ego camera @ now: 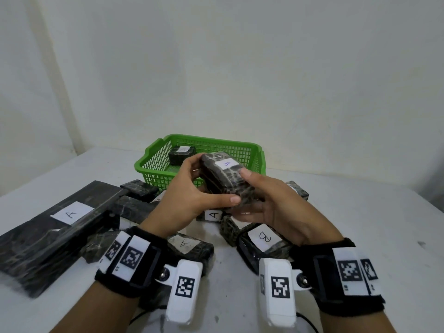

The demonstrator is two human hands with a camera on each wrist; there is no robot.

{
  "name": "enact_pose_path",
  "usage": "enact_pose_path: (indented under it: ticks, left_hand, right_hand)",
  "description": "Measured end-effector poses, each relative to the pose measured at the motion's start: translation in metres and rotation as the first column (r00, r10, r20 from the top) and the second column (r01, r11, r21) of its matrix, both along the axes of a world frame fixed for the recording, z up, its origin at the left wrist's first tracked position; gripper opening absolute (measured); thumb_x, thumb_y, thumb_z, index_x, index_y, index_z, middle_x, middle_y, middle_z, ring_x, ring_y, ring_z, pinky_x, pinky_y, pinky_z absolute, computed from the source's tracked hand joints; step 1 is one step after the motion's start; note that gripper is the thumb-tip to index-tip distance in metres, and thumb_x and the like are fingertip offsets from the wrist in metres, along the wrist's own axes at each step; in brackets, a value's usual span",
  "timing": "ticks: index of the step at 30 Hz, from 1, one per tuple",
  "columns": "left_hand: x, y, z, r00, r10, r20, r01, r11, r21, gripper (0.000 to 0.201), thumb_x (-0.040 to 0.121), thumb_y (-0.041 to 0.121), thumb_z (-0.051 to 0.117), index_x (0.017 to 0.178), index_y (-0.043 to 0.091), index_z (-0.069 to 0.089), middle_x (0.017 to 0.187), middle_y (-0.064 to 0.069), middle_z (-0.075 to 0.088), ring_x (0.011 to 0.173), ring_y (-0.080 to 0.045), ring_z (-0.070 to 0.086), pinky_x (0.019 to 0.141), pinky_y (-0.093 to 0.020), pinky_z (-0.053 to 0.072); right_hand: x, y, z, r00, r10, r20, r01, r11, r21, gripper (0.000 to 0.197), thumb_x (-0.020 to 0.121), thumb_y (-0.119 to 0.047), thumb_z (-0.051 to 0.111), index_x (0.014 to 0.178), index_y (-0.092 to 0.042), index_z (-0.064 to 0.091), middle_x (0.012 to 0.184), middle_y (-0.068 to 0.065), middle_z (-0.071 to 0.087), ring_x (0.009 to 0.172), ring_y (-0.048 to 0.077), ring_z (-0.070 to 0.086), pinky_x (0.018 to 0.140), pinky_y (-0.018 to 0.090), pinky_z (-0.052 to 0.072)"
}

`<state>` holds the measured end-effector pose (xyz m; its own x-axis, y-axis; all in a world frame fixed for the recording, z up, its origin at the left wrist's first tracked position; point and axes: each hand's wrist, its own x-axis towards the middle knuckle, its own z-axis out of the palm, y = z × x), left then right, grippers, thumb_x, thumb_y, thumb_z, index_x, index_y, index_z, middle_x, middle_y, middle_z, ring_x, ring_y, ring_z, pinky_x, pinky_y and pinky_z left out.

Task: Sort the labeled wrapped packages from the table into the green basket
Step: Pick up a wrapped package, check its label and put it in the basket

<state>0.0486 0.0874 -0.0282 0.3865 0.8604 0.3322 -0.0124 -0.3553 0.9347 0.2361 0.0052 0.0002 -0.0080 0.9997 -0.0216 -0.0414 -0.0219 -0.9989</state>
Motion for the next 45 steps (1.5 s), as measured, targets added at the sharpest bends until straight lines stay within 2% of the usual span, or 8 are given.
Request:
enact_pose_path:
  ticks: [4,8,14,21,27,34,40,45]
  left_hand:
    - [0.006,-0.002,-0.001,0.999,-0.002,0.047,0.002,1.000,0.004,0.111,0.044,0.044,0.098,0.141,0.033,0.044,0.137,0.018,0.059,0.125,0.009,0.056,0.095,-0.021,0.056]
    - [0.004,0.006,0.012,0.990,0.055,0.133,-0.036,0.990,-0.140,0.085,0.068,0.073,0.079,0.130,0.017,0.061,0.126,0.000,0.071,0.116,-0.016,0.071,0.094,-0.040,0.060]
    - [0.003,0.023,0.044,0.993,-0.010,0.114,0.038,0.970,-0.241,0.033,0.102,0.029,0.060,0.116,0.000,0.070,0.111,-0.018,0.077,0.100,-0.028,0.076,0.081,-0.038,0.064]
    - [0.014,0.056,0.068,0.998,-0.057,0.018,0.060,0.958,-0.281,0.032,0.104,0.024,0.058,0.115,-0.003,0.069,0.110,-0.021,0.077,0.102,-0.035,0.075,0.093,-0.043,0.061]
    - [0.035,0.111,0.080,0.994,-0.086,-0.065,0.055,0.924,-0.379,0.035,0.103,0.022,0.062,0.125,-0.005,0.063,0.099,-0.018,0.077,0.086,-0.027,0.075,0.073,-0.034,0.064]
    - [0.062,0.176,0.079,0.972,-0.112,-0.207,0.003,0.885,-0.465,0.023,0.107,0.018,0.052,0.124,0.002,0.056,0.092,-0.019,0.066,0.082,-0.028,0.066,0.079,-0.038,0.059]
    - [0.078,0.228,0.071,0.919,-0.149,-0.366,-0.058,0.865,-0.498,0.031,0.108,0.021,0.052,0.129,-0.001,0.053,0.092,-0.023,0.066,0.080,-0.031,0.067,0.072,-0.039,0.062]
    - [0.082,0.256,0.060,0.884,-0.165,-0.437,-0.088,0.861,-0.502,0.032,0.108,0.023,0.051,0.131,0.000,0.052,0.099,-0.022,0.065,0.083,-0.032,0.065,0.079,-0.040,0.058]
  right_hand:
    - [-0.003,0.006,0.004,0.989,-0.094,-0.116,0.092,0.996,-0.024,0.034,0.097,-0.021,0.069,0.121,0.003,0.069,0.112,0.025,0.076,0.094,0.036,0.078,0.082,0.045,0.066]
    - [0.008,0.012,0.012,0.990,-0.109,-0.084,0.105,0.993,-0.045,0.028,0.094,-0.010,0.070,0.121,-0.001,0.070,0.105,0.020,0.078,0.084,0.030,0.077,0.076,0.043,0.067]
    - [0.024,0.022,0.036,0.996,-0.092,0.005,0.092,0.994,-0.057,0.016,0.096,-0.013,0.068,0.109,-0.007,0.072,0.103,0.013,0.073,0.083,0.024,0.069,0.072,0.033,0.059]
    - [0.031,0.058,0.048,0.956,-0.292,-0.018,0.292,0.956,0.006,0.024,0.098,-0.025,0.071,0.108,-0.004,0.075,0.099,0.011,0.074,0.084,0.022,0.069,0.067,0.030,0.060]
    - [0.044,0.110,0.057,0.917,-0.398,0.020,0.399,0.916,-0.036,0.031,0.097,-0.022,0.072,0.116,0.002,0.067,0.100,0.016,0.071,0.087,0.027,0.070,0.067,0.034,0.060]
    - [0.063,0.185,0.044,0.894,-0.421,0.156,0.437,0.895,-0.088,0.050,0.096,-0.025,0.073,0.137,0.000,0.061,0.113,0.014,0.065,0.096,0.030,0.067,0.074,0.039,0.063]
    - [0.072,0.230,0.035,0.846,-0.448,0.289,0.506,0.846,-0.167,0.022,0.092,-0.024,0.078,0.090,-0.005,0.068,0.090,0.016,0.069,0.087,0.037,0.072,0.086,0.054,0.064]
    - [0.073,0.256,0.019,0.872,-0.354,0.339,0.434,0.879,-0.198,0.044,0.092,-0.021,0.075,0.129,-0.001,0.065,0.131,0.022,0.068,0.116,0.038,0.070,0.069,0.041,0.062]
